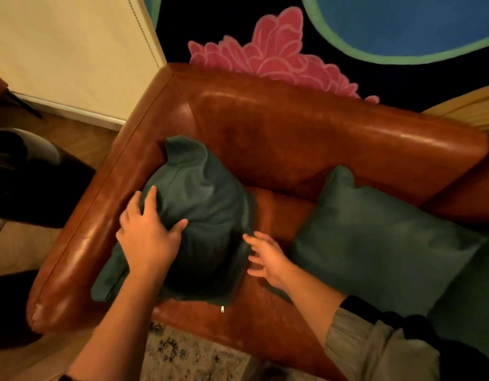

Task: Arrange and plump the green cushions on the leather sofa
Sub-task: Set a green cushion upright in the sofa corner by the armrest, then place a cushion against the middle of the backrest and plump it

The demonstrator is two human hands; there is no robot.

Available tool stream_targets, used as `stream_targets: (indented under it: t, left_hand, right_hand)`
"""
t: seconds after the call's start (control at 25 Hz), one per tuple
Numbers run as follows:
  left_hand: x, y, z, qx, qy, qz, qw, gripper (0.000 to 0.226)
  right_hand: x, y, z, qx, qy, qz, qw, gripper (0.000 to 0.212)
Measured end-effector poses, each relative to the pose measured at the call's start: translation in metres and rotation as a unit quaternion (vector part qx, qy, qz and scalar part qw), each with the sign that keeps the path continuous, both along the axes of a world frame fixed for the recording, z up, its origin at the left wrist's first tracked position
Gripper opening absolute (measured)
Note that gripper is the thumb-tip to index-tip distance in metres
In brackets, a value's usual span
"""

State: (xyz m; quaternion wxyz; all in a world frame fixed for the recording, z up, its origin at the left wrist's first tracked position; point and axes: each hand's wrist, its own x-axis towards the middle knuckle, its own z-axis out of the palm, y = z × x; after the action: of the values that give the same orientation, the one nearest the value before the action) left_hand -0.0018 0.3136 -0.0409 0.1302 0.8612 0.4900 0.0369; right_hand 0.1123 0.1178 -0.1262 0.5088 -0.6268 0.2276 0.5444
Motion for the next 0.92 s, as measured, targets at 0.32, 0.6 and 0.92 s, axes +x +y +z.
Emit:
stream_targets:
  t: [0.32, 0.6, 0.92]
  left_hand:
    - [0.039, -0.115, -0.009, -0.255, -0.246, -0.111, 0.929, 0.024]
    - [0.085, -0.199, -0.061, -0.418, -0.133, -0.070, 0.896, 0.012]
    - [0.153, -0.234, -0.117, -0.501, -0.058, -0.015, 0.864, 0.037]
  right_hand:
    - [0.016, -0.113, 0.030, -0.051, -0.010, -0.040, 0.998, 0.032]
    - [0.048, -0.208, 0.037, -0.297, -0.201, 0.030, 0.933, 0.031]
    - [0.104, -0.333, 0.021, -0.355, -0.211, -0.196, 0.889, 0.086]
